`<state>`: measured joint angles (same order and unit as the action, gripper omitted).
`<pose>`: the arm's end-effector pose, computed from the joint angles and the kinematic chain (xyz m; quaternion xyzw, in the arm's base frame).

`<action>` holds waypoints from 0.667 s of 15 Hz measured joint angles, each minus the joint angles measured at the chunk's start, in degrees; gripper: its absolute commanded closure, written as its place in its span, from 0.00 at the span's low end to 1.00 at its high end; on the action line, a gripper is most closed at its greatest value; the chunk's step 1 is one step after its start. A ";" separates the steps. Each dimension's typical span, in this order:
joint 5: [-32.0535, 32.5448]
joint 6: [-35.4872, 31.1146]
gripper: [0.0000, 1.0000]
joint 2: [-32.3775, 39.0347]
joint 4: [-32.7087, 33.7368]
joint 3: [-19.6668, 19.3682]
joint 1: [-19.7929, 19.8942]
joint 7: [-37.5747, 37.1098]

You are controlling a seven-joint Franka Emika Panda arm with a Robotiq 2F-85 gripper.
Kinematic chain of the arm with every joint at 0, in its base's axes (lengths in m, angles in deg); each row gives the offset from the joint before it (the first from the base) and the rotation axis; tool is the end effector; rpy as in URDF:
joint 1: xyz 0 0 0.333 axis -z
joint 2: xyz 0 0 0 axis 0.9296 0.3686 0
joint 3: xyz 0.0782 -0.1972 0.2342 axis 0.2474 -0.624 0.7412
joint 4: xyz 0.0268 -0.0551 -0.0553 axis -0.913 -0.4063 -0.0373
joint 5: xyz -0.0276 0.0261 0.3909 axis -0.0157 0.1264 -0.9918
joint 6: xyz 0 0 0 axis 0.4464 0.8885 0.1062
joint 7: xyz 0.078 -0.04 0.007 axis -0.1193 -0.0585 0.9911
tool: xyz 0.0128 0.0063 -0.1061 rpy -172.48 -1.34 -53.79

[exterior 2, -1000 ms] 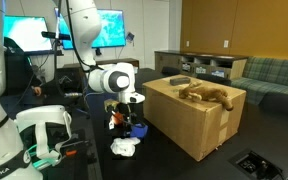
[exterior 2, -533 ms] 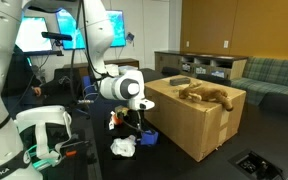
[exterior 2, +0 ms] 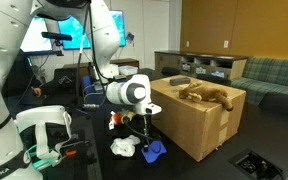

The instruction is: Swap the things on the box with the things on the table

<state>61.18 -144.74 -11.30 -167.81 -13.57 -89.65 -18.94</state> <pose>0.4790 0.0943 0.0989 0.9824 -0.1157 -0.0240 0.1449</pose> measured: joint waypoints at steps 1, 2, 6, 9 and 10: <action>-0.03 -0.05 0.16 -0.04 0.00 0.00 -0.05 -0.06; -0.15 -0.14 0.08 -0.17 -0.08 0.09 -0.10 -0.06; -1.10 -0.88 0.00 -2.86 -2.27 1.74 -0.15 0.22; -4.18 -0.94 0.00 -6.66 -5.94 4.95 0.40 2.23; -5.69 -0.96 0.00 -7.78 -7.16 6.28 0.83 3.45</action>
<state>55.49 -145.71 -19.07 -174.97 -7.30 -88.82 -15.49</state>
